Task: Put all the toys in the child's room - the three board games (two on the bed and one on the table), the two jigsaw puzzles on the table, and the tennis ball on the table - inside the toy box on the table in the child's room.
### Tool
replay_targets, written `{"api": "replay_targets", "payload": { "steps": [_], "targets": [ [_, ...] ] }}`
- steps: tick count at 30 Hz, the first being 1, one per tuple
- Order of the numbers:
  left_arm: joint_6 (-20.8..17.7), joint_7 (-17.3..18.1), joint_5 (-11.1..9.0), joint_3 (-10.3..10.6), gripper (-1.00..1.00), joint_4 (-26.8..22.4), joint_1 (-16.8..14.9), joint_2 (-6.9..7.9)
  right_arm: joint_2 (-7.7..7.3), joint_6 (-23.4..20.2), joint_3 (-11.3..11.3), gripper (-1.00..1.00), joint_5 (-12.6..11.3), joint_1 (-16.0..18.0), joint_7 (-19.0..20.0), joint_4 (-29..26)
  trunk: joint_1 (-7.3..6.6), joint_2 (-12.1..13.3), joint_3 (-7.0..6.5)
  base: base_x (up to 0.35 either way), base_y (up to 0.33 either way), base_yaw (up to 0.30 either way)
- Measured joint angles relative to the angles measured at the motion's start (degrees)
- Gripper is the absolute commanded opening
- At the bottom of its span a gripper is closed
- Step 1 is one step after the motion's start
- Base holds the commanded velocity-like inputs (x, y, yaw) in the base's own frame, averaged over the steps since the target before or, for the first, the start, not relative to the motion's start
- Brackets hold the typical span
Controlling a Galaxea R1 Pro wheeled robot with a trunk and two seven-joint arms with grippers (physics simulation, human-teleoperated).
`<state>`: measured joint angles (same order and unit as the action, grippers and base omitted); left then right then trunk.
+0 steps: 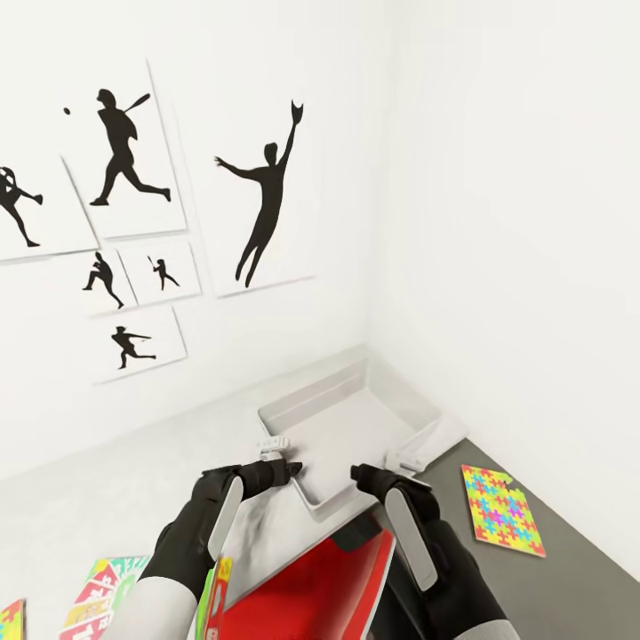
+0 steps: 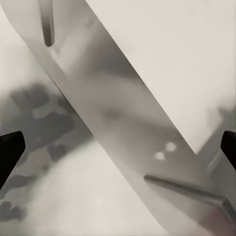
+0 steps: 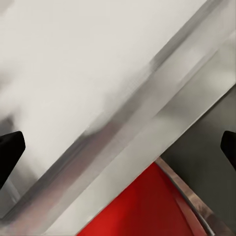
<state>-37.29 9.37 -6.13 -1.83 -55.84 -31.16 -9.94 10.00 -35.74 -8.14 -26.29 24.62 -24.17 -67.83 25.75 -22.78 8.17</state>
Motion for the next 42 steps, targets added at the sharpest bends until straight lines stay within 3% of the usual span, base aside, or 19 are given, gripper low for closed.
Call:
{"api": "replay_targets", "payload": {
  "steps": [18,19,20,21,23,25,27,42],
  "targets": [
    [0.0,0.1,0.0,0.0,1.0,0.0,0.0,0.0,0.0,1.5,-0.4,1.0,-0.1,0.0,0.0,0.2,0.0,0.0,0.93,0.0,0.0,0.0],
    [0.0,0.1,0.0,0.0,1.0,0.0,0.0,0.0,0.0,1.5,-0.4,-1.0,-0.1,0.0,0.0,0.2,0.0,0.0,0.93,0.0,0.0,0.0],
    [0.0,0.1,0.0,0.0,1.0,0.0,0.0,0.0,0.0,1.6,-0.4,-1.0,-0.3,0.0,0.1,0.2,0.0,0.0,0.93,0.0,0.0,0.0],
    [0.0,0.1,-0.1,0.0,-1.0,0.0,0.0,0.0,0.0,1.6,-0.4,-1.0,-0.3,0.0,0.1,0.2,0.0,0.0,0.93,0.0,0.0,0.0],
    [0.0,0.1,-0.4,0.0,-1.0,0.0,0.0,0.0,0.0,1.6,-0.4,-1.0,-0.3,0.0,0.1,0.2,0.0,0.0,0.93,0.0,0.0,0.0],
    [0.0,0.1,-0.4,0.0,-1.0,0.0,0.0,0.0,0.0,1.2,-0.3,-1.0,1.2,0.0,0.1,0.2,-0.01,0.0,0.92,0.0,0.0,0.0],
    [0.1,0.0,0.8,-0.1,-1.0,0.0,0.0,0.03,0.0,1.2,-0.3,-1.0,0.8,0.0,-0.1,0.2,-0.01,0.0,0.93,0.0,0.0,0.0],
    [0.2,0.2,1.0,-0.1,-1.0,0.0,0.0,0.02,0.0,1.1,-0.3,-1.0,0.9,0.0,-0.1,0.1,-0.01,0.0,0.93,0.0,0.0,0.0]
  ]
}}
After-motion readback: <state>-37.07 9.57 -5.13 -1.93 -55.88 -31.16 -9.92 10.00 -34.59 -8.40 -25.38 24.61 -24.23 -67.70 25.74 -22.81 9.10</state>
